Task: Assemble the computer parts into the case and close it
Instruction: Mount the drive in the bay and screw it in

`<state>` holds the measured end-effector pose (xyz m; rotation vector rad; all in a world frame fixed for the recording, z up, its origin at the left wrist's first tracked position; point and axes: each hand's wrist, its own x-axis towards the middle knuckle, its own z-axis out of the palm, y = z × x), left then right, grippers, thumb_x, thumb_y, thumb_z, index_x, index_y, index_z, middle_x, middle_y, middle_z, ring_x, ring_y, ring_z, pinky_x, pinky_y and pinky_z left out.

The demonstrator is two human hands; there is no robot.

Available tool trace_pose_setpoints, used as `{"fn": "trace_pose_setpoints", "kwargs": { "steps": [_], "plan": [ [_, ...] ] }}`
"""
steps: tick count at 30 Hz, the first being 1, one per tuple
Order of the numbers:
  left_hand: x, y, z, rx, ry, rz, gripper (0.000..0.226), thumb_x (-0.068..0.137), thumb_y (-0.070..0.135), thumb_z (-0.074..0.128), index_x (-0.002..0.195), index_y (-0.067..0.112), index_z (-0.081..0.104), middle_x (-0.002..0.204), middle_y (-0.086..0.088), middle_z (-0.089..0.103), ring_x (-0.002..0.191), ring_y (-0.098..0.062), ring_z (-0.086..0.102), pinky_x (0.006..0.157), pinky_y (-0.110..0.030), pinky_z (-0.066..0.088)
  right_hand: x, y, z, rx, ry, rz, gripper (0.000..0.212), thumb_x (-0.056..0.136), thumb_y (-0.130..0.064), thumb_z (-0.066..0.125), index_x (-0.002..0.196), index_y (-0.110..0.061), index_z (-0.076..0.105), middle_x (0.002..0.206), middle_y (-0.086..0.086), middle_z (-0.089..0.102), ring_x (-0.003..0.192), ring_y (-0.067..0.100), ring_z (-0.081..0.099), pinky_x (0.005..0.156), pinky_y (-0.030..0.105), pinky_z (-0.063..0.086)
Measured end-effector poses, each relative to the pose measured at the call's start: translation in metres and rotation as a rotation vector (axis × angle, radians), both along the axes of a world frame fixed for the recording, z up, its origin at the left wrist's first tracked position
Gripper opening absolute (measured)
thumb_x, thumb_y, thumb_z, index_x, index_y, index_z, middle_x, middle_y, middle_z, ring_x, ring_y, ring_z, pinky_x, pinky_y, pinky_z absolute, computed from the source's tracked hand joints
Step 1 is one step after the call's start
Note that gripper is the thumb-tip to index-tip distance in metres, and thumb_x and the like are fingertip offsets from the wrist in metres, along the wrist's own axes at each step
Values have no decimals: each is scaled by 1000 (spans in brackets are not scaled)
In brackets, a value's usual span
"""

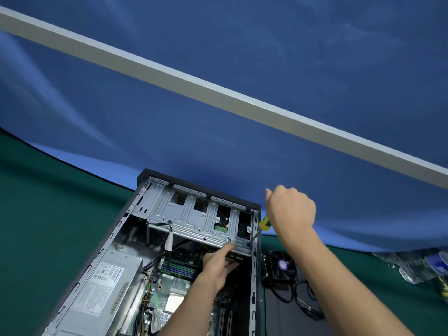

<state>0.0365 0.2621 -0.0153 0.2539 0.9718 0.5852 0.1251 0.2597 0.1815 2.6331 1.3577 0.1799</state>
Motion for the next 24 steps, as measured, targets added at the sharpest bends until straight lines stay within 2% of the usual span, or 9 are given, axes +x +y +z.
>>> {"fn": "trace_pose_setpoints", "kwargs": {
  "steps": [3, 5, 8, 12, 15, 18, 20, 22, 24],
  "plan": [
    [-1, 0, 0, 6, -9, 10, 28, 82, 2, 67, 105, -14, 61, 94, -29, 67, 77, -30, 66, 66, -33, 58, 17, 0, 14, -112, 293, -107, 26, 97, -39, 40, 94, -12, 38, 94, 6, 59, 76, 26, 60, 61, 29, 43],
    [0, 1, -3, 0, -4, 14, 31, 82, 1, 68, 107, -15, 58, 93, -30, 62, 76, -30, 63, 70, -35, 56, 21, -3, 18, -103, 453, -127, 16, 93, -24, 45, 98, -10, 41, 87, 8, 61, 67, 26, 62, 60, 29, 47],
    [0, 0, -1, -3, 16, 21, 34, 81, 2, 69, 108, -15, 57, 90, -28, 62, 75, -30, 63, 69, -34, 56, 17, -8, 15, -55, 293, -114, 27, 97, -24, 41, 73, -9, 41, 68, 5, 50, 68, 28, 54, 50, 25, 33],
    [0, 0, 2, 4, 24, 32, 27, 81, 4, 69, 102, -12, 61, 92, -26, 68, 75, -28, 67, 56, -29, 57, 6, 0, 20, -136, 521, -145, 4, 90, -13, 44, 88, -10, 42, 81, 10, 65, 60, 26, 58, 63, 29, 49],
    [1, 0, 1, 14, 5, 25, 20, 81, 4, 69, 95, -10, 64, 86, -25, 70, 72, -27, 68, 55, -29, 57, 5, 4, 23, -137, 445, -178, 19, 92, -9, 43, 73, -9, 46, 79, 9, 64, 70, 29, 61, 70, 31, 52],
    [1, 1, 0, 14, 46, 34, 19, 80, 5, 71, 92, -8, 64, 85, -23, 68, 74, -28, 67, 60, -31, 58, 1, 5, 25, -221, 653, -209, 11, 92, -17, 43, 99, -9, 41, 86, 11, 70, 73, 29, 66, 82, 39, 56],
    [1, 0, -1, 18, 45, 26, 23, 80, 6, 71, 96, -9, 64, 92, -24, 69, 81, -29, 67, 63, -32, 58, 0, 3, 22, -157, 623, -180, 13, 90, -11, 41, 103, -9, 38, 81, 10, 65, 72, 29, 61, 72, 34, 54],
    [1, -1, -1, 27, 19, 13, 23, 81, 6, 69, 97, -10, 64, 92, -25, 70, 80, -29, 68, 62, -31, 59, 3, 1, 18, -78, 413, -134, 3, 90, -7, 42, 89, -6, 44, 74, 7, 54, 70, 26, 55, 55, 25, 41],
    [1, 0, -2, 34, 25, 15, 23, 81, 6, 69, 97, -10, 64, 92, -25, 70, 79, -29, 69, 62, -31, 58, 4, -2, 16, -83, 421, -123, 6, 93, -15, 44, 93, -9, 42, 83, 7, 54, 72, 26, 59, 59, 26, 43]
  ]
}}
